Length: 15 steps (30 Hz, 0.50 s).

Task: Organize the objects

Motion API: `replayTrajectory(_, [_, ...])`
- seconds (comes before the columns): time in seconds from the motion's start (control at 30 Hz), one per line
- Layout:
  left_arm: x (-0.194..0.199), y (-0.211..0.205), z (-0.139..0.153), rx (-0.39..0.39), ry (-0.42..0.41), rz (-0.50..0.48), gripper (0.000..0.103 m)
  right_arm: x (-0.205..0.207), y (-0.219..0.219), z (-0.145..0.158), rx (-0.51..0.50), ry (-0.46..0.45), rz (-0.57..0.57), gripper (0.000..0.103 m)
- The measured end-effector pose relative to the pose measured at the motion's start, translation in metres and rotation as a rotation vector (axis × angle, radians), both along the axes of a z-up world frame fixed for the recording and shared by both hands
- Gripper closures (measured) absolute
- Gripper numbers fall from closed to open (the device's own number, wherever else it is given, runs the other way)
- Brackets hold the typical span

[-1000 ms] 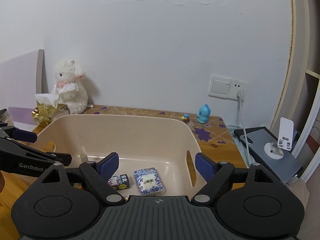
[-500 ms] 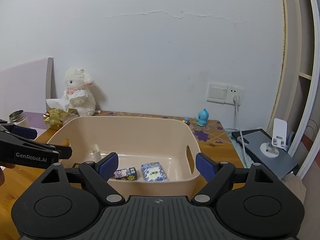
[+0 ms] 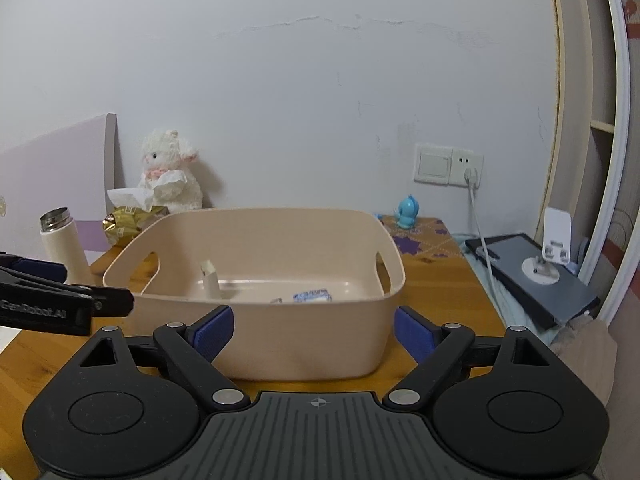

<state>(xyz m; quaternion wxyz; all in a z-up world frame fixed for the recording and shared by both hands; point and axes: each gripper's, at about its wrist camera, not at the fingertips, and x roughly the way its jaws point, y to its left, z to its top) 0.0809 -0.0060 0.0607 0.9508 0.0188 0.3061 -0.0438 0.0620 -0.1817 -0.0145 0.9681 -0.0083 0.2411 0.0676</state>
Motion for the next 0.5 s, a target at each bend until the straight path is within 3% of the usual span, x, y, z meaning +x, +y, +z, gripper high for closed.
replayTrajectory(0.5, [-0.058, 0.009, 0.002, 0.005, -0.047, 0.013, 0.01, -0.043, -0.013, -0.002, 0.035, -0.026, 0.005, 0.012])
